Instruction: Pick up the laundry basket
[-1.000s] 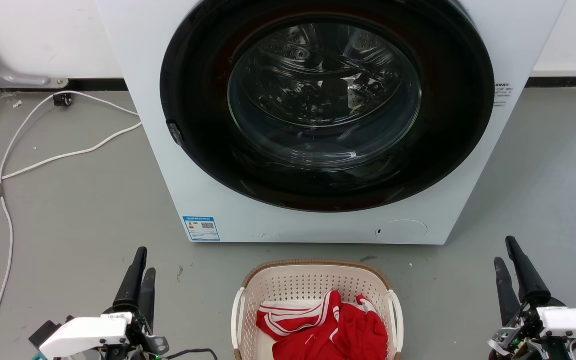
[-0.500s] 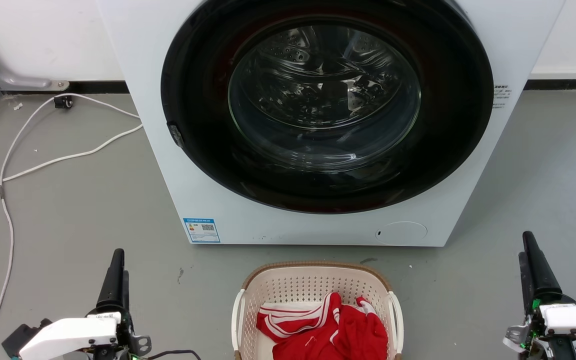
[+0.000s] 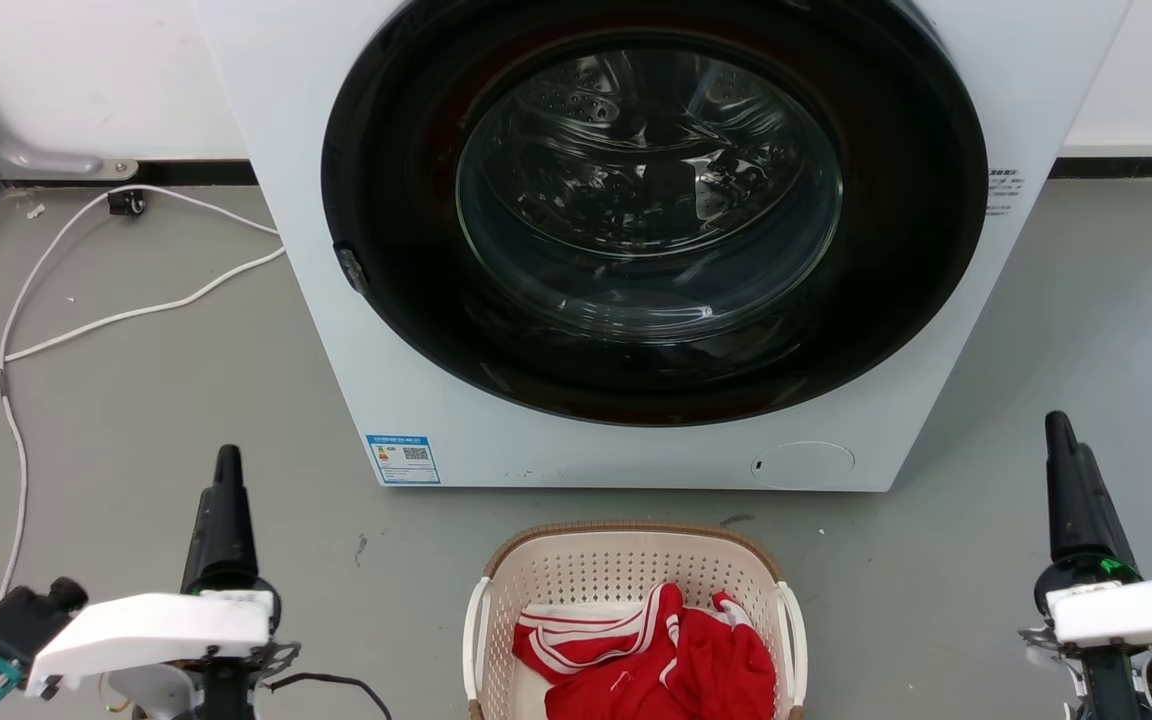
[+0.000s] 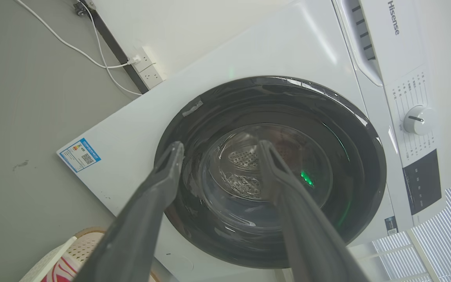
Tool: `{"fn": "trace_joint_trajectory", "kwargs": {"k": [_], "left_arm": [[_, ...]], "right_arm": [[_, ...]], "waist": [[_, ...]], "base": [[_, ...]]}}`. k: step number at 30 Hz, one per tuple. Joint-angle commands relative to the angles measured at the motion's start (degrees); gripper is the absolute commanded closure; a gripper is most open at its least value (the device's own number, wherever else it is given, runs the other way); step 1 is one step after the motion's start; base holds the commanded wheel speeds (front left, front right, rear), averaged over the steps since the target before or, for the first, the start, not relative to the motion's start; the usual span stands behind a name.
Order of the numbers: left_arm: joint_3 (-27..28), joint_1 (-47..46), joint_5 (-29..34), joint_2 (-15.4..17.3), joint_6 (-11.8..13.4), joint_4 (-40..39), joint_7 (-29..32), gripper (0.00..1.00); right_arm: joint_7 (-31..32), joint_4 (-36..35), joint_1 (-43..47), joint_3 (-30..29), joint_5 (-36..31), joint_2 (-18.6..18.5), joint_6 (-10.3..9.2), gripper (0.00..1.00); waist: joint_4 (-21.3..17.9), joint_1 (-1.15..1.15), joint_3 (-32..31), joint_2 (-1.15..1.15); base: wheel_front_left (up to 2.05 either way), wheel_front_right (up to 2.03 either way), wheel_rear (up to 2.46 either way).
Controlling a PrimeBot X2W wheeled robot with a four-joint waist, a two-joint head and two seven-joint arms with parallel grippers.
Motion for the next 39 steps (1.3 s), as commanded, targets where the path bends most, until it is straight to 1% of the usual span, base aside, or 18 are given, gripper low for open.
{"fn": "trace_joint_trajectory", "kwargs": {"k": [1, 6, 7, 10, 12, 14, 17, 21, 23, 28, 34, 39], "left_arm": [[-1.01, -0.25, 3.57, 0.18, 1.09, -2.19, -0.63, 0.0], [-3.81, 0.06, 10.58, 0.19, 3.09, -4.68, -1.61, 0.0], [-3.81, 0.06, 10.58, 0.19, 3.09, -4.68, -1.61, 0.0], [-5.31, 0.53, 13.89, 0.19, 3.3, -5.46, -2.14, 0.0], [-6.08, 1.01, 14.83, 0.19, 2.61, -5.47, -2.51, 0.0], [-6.6, 0.96, 16.68, 0.2, 1.2, -6.25, -2.83, 0.0], [-7.15, 1.68, 20.34, 0.2, 0.16, -6.41, -3.34, 0.0], [-8.29, 1.89, 25.63, 0.2, -0.08, -6.98, -4.02, 0.0], [-8.94, 2.07, 28.35, 0.21, 0.22, -7.13, -4.31, 0.0], [-11.79, 2.31, 35.4, 0.53, 0.27, -7.24, -5.11, 0.0], [-14.32, 2.77, 39.66, 1.41, 1.35, -6.39, -6.01, 0.0], [-15.75, 2.78, 42.17, 2.2, 0.96, -4.29, -6.7, 0.0]], "right_arm": [[-0.65, -2.29, -0.22, 0.63, -4.09, -0.22, 0.01, 0.0], [-1.59, -4.88, 0.1, 1.97, -13.13, -0.22, 0.01, 0.0], [-1.59, -4.88, 0.1, 1.97, -13.13, -0.22, 0.01, 0.0], [-2.16, -6.16, 0.44, 3.38, -17.79, -0.21, 0.01, 0.0], [-2.52, -6.77, 0.66, 3.92, -20.21, -0.22, 0.01, 0.0], [-2.89, -7.33, 0.95, 4.28, -22.44, -0.22, 0.01, 0.0], [-3.4, -7.84, 1.58, 4.53, -25.52, -0.22, 0.01, 0.0], [-4.04, -8.35, 2.15, 4.94, -29.48, -0.21, 0.01, 0.0], [-4.37, -8.4, 2.72, 5.71, -30.39, -0.2, 0.01, 0.0], [-5.11, -8.05, 3.59, 4.69, -32.89, -0.2, 0.01, 0.0], [-6.02, -6.27, 4.73, 3.98, -33.06, -0.21, 0.0, 0.0], [-6.4, -4.89, 5.5, 3.58, -35.48, -0.2, 0.01, 0.0]], "waist": [[0.01, 0.0, 0.03, 0.0], [0.01, 0.0, 0.06, 0.0], [0.01, 0.0, 0.06, 0.0], [-0.05, 0.0, 0.02, 0.0], [-0.08, 0.0, -0.04, 0.0], [-0.1, 0.0, -0.09, 0.0], [-0.12, 0.0, -0.15, 0.0], [-0.13, 0.0, -0.23, 0.0], [-0.1, 0.0, -0.28, 0.0], [-0.12, 0.0, -0.4, 0.0], [-0.18, 0.0, -0.5, 0.0], [-0.11, 0.0, -0.66, 0.0]], "base": [[0.0, 0.0, 0.0], [0.0, 0.0, 0.0], [0.0, 0.0, 0.0], [0.0, 0.0, 0.0], [0.0, 0.0, 0.0], [0.0, 0.0, 0.0], [0.0, 0.0, 0.0], [0.0, 0.0, 0.0], [0.0, 0.0, 0.0], [0.0, 0.0, 0.0], [0.0, 0.0, 0.0], [0.0, 0.0, 0.0]]}}
